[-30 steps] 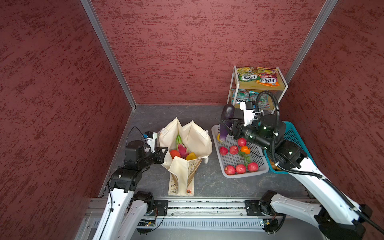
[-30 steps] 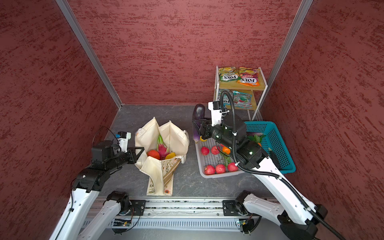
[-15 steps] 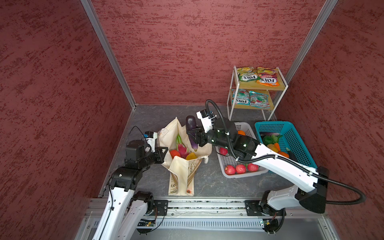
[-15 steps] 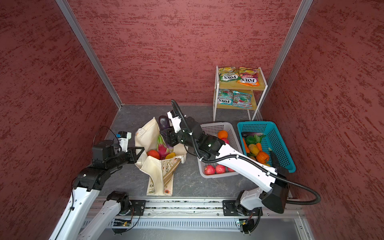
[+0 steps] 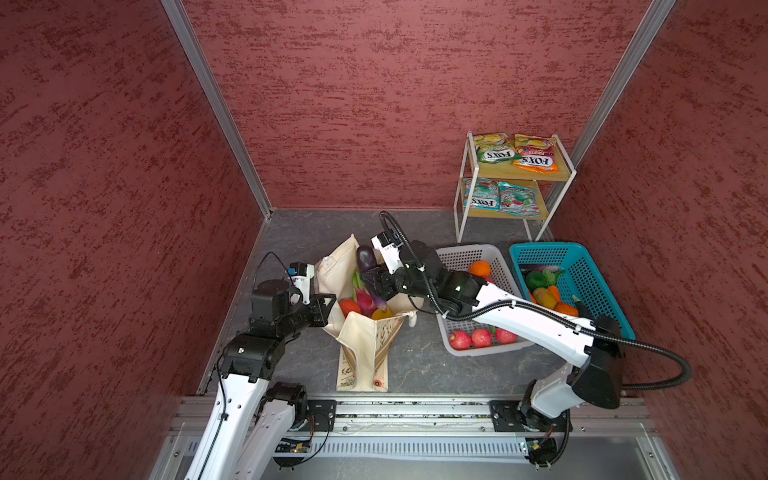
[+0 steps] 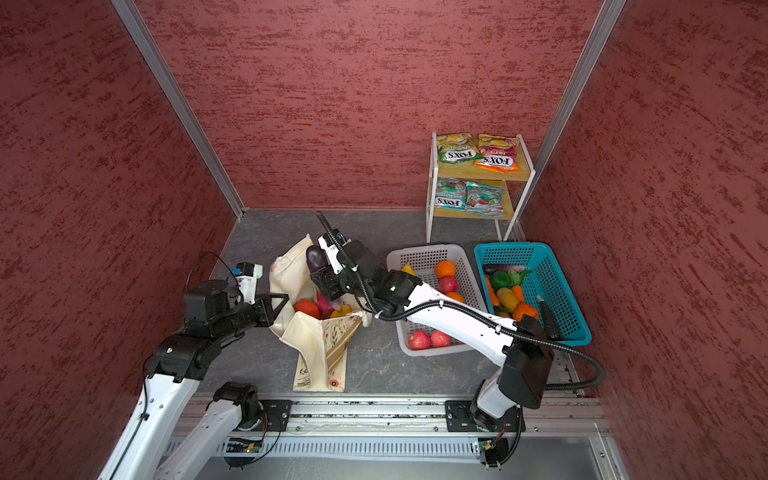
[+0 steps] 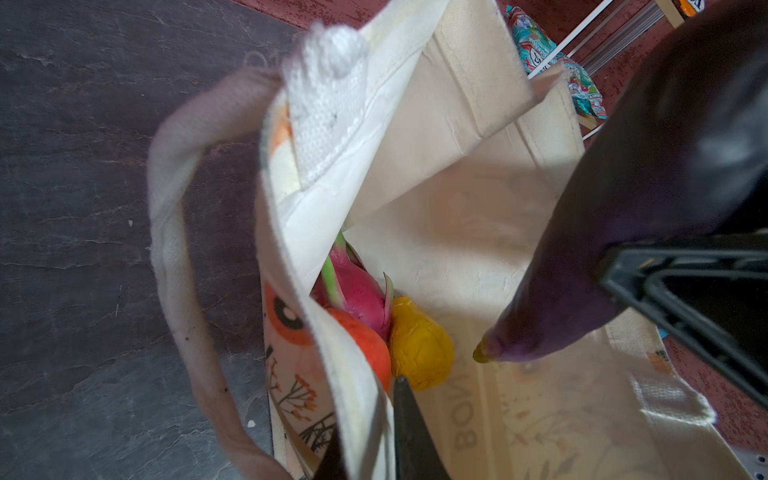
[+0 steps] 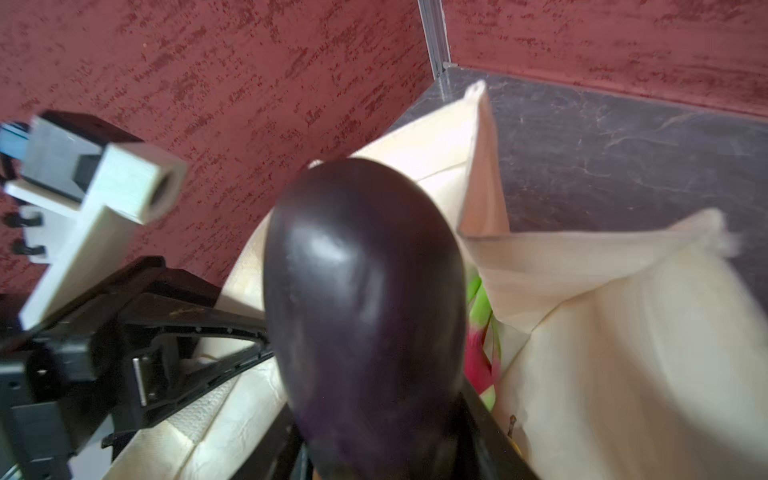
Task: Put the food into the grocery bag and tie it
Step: 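Lower the purple eggplant into the bag and open the right gripper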
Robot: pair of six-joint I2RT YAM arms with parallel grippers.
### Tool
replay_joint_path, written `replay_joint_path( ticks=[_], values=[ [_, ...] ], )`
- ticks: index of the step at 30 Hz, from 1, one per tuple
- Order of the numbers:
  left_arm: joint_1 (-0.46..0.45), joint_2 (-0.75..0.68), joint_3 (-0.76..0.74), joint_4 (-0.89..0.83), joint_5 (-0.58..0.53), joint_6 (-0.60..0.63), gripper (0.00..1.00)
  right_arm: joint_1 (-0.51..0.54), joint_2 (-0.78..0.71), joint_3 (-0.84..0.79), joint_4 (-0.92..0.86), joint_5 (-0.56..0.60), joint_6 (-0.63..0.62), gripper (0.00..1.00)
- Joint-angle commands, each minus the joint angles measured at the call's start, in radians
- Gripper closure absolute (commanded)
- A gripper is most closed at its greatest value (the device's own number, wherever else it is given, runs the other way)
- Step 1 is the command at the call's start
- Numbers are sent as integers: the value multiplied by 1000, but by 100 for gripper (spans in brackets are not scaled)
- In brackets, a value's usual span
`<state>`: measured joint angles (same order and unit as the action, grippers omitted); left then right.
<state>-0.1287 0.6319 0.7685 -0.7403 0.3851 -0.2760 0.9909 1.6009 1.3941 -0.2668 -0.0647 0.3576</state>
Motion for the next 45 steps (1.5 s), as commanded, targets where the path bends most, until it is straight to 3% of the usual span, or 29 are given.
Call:
replay_joint_path(
  ticks=[1,15,20,30,34,40,45],
  values=[
    [5,4,-12,13,9,1,85,17,40,39,-28,-26,-24,58],
    [9,8,-12,14,17,3,85,25,82,89,-93,-2,-50,44],
    [11,8,-12,15,20,3,85,28,78,101,-113,15,-56,27],
    [12,3,-12,13,17,3,85,31,-9,131,-182,134,-104,27],
    [12,2,-12,13,17,3,85,30,-60,115,-201,228,-123,27],
    [11,2,-11,11,12,2,85,29,-143,75,-278,466,-144,24],
    [12,3,-11,10,12,1,85,16,-321,-19,-304,653,-124,24]
  ],
)
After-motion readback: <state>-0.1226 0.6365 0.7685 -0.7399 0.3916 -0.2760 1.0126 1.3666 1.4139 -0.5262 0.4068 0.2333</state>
